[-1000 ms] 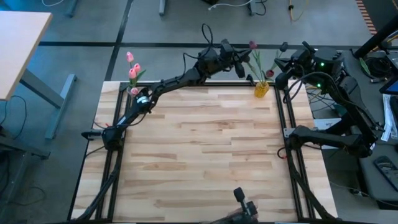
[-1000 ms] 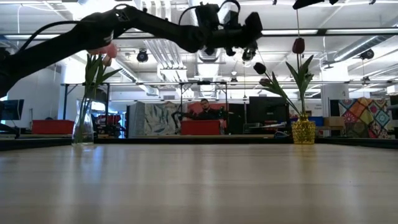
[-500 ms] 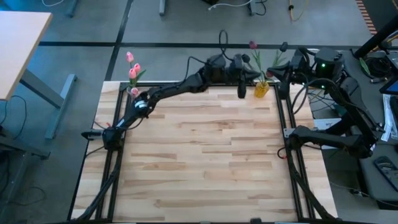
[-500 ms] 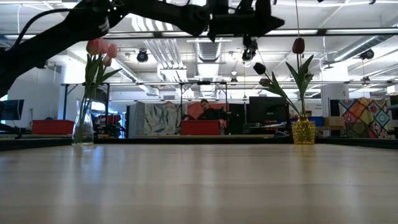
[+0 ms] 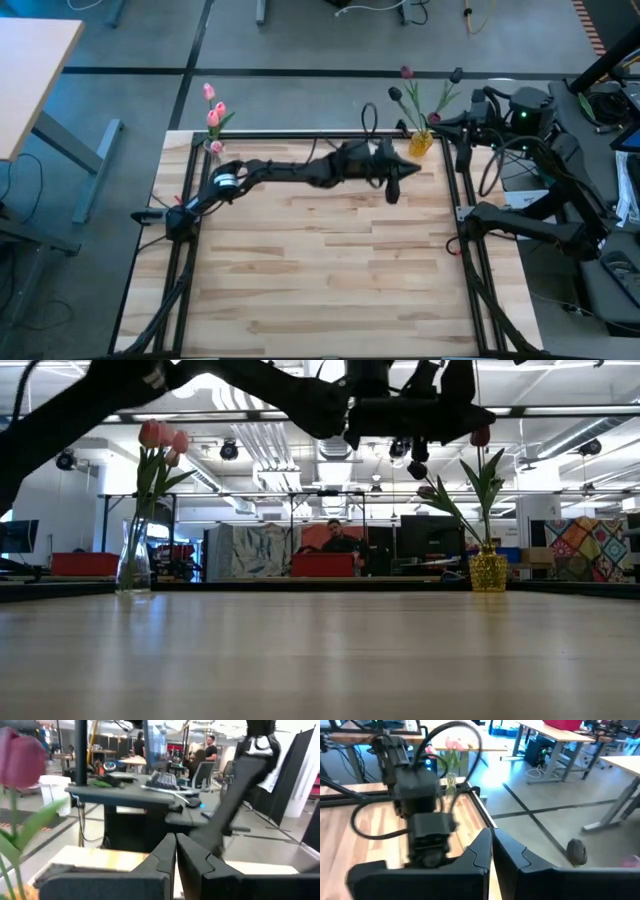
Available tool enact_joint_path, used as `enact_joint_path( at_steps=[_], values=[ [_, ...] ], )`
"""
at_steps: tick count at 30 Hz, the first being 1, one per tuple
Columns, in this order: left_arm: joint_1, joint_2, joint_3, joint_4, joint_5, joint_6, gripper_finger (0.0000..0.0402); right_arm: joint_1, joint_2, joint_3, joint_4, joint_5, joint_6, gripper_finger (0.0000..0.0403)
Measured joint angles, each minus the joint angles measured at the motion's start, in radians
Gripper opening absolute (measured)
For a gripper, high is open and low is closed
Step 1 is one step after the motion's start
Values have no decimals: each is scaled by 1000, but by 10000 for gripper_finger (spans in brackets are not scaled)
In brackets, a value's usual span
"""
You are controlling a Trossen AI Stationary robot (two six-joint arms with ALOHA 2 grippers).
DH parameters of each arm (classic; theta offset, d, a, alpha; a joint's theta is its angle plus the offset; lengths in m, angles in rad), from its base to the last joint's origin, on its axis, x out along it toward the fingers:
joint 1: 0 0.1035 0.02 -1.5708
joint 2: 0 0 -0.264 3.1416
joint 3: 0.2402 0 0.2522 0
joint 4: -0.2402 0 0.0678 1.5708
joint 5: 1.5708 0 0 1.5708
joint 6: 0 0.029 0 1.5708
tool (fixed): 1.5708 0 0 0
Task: Sort flowers into vase by color
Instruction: Return to Home Position
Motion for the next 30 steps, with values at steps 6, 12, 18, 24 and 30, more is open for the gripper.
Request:
enact_joint_path(
  at_steps=[6,12,18,24,30],
  values=[
    [-36,-196,-296,68,-56,3,0,0,-6,-2,-2,-106,23,8],
    [-49,-432,-607,71,-93,-1,0,0,-8,-73,94,-153,18,8],
    [-50,-666,-858,91,-111,3,0,0,-39,-290,384,-198,62,8],
    [-52,-876,-1052,103,-155,6,0,26,-96,-525,620,-197,155,8],
    [-70,-1014,-1225,128,-252,4,0,123,-180,-703,785,-85,243,8]
  ],
)
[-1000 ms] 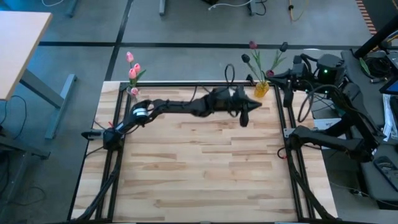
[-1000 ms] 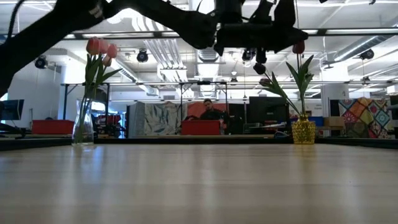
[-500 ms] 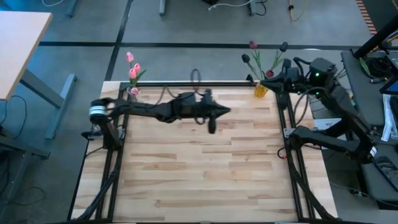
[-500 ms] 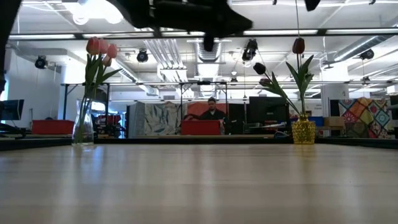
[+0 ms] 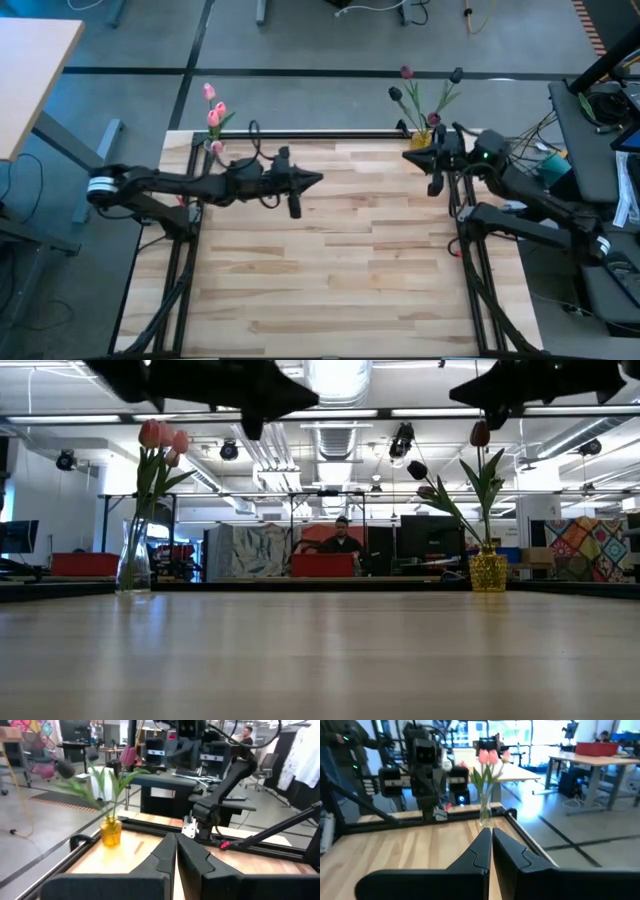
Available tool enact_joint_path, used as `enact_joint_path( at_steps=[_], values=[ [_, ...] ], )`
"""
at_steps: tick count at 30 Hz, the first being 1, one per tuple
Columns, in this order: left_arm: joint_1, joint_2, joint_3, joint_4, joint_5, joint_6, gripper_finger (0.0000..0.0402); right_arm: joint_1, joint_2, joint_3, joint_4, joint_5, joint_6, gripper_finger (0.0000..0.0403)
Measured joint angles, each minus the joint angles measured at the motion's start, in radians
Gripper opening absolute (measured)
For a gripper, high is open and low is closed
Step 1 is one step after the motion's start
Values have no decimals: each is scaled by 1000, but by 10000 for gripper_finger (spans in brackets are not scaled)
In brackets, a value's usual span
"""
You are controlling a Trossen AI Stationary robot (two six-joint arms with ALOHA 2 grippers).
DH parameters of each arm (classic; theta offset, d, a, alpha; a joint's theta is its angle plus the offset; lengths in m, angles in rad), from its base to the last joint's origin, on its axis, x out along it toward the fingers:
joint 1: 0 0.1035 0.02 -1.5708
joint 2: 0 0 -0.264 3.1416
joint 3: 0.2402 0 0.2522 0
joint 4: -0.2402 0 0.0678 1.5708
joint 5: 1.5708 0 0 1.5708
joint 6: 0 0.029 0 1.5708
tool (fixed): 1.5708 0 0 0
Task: Sort flowers into vase by color
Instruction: Return to Home Position
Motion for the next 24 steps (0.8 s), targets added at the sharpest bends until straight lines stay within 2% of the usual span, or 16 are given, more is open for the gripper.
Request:
enact_joint_path(
  at_steps=[6,9,14,24],
  values=[
    [-3,-60,-114,54,-23,-17,0,158,-32,-85,5,196,-7,8],
    [-3,-88,-156,57,-23,-18,0,227,-28,-109,0,260,-31,8],
    [-3,-170,-245,56,-21,-19,0,284,-31,-125,-10,281,-52,8],
    [-18,-397,-475,52,-19,-38,0,288,-102,-228,17,281,-60,9]
  ],
)
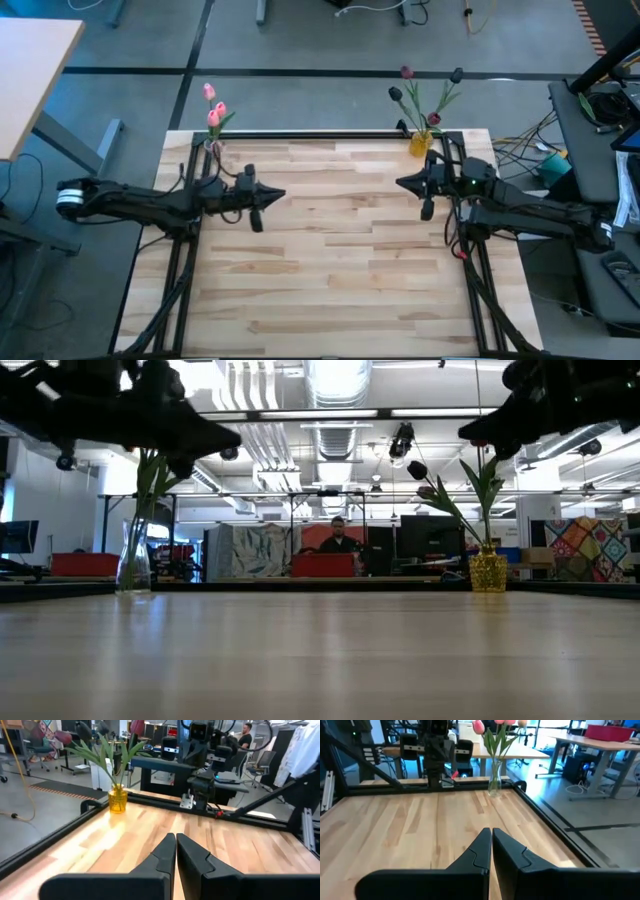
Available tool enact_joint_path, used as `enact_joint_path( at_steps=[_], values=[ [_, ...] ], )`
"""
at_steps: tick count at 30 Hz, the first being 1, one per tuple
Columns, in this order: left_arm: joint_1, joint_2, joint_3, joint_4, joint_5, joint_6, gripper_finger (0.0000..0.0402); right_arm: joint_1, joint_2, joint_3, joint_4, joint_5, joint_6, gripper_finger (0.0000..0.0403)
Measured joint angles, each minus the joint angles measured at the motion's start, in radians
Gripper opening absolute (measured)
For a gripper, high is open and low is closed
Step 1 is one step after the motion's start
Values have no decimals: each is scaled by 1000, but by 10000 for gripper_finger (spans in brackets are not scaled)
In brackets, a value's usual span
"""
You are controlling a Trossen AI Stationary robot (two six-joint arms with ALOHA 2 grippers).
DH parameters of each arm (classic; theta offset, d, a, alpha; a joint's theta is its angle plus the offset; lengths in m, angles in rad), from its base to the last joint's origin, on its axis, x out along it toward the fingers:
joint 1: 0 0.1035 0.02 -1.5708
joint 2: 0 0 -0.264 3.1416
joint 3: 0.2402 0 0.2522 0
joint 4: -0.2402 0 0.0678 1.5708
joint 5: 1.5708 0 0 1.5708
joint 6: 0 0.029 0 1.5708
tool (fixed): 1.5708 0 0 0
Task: Sort flowers into vase by color
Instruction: Return to Home Position
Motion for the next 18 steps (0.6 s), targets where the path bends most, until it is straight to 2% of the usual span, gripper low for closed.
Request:
enact_joint_path(
  at_steps=[5,12,18],
  values=[
    [-2,-138,-119,2,-12,0,0,0,-64,-98,88,0,17,9],
    [-1,-316,-284,-3,-46,-20,0,0,-173,-170,66,-31,37,9],
    [-1,-448,-286,-203,-65,-21,0,0,-293,-177,-57,-31,31,9]
  ],
)
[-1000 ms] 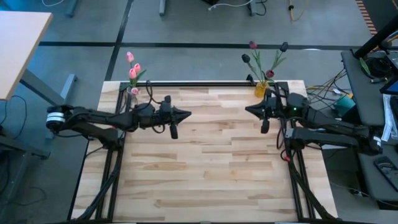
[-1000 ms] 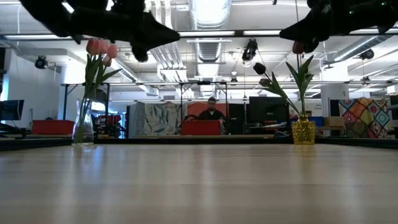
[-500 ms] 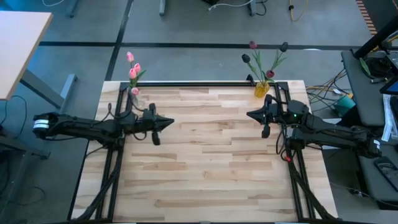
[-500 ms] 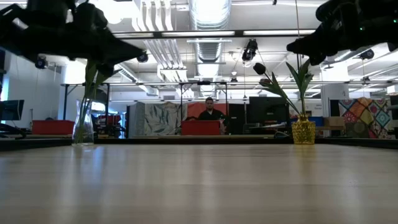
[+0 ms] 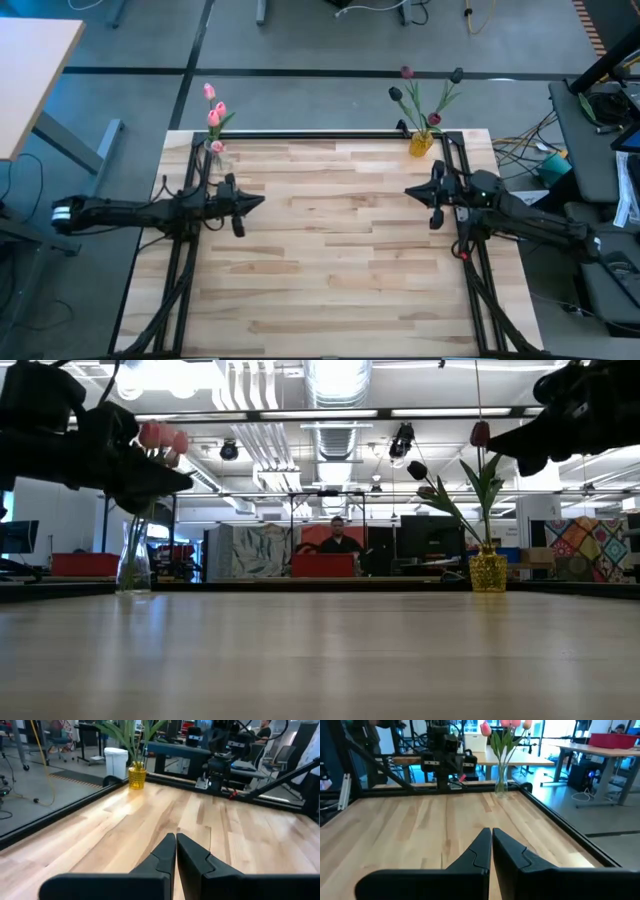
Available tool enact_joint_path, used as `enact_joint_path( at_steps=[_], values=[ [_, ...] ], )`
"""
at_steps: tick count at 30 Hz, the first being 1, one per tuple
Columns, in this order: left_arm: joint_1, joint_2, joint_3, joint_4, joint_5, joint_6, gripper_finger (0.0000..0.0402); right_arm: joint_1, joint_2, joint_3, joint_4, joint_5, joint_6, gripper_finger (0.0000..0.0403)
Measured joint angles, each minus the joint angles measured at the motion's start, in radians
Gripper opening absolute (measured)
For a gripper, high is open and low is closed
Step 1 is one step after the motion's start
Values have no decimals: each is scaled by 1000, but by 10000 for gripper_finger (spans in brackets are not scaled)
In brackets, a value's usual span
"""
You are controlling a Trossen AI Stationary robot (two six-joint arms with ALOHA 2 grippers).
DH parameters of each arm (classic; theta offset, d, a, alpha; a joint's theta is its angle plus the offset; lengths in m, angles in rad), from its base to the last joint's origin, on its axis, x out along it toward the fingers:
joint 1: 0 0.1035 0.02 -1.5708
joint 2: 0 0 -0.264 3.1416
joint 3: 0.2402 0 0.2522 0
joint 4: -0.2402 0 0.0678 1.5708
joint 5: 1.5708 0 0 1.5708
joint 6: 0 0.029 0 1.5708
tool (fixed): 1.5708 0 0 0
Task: Sort flowers into vase by color
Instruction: Return to Home Position
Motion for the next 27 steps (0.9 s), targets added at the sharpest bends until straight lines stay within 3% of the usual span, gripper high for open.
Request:
enact_joint_path(
  at_steps=[6,11,14,17,22,27],
  values=[
    [0,-154,0,-205,-34,-12,0,0,-173,-56,-23,-4,18,9],
    [-1,-331,0,-353,-40,-30,0,0,-152,-109,52,-4,42,9],
    [-2,-426,0,-352,-29,1,0,0,-167,-180,174,-4,73,9],
    [-1,-492,0,-353,-31,41,0,1,-170,-179,157,30,67,9],
    [0,-468,0,-341,-138,77,0,2,-171,-180,157,74,36,9],
    [0,-436,0,-341,-164,96,0,2,-163,-180,148,162,-9,9]
  ],
)
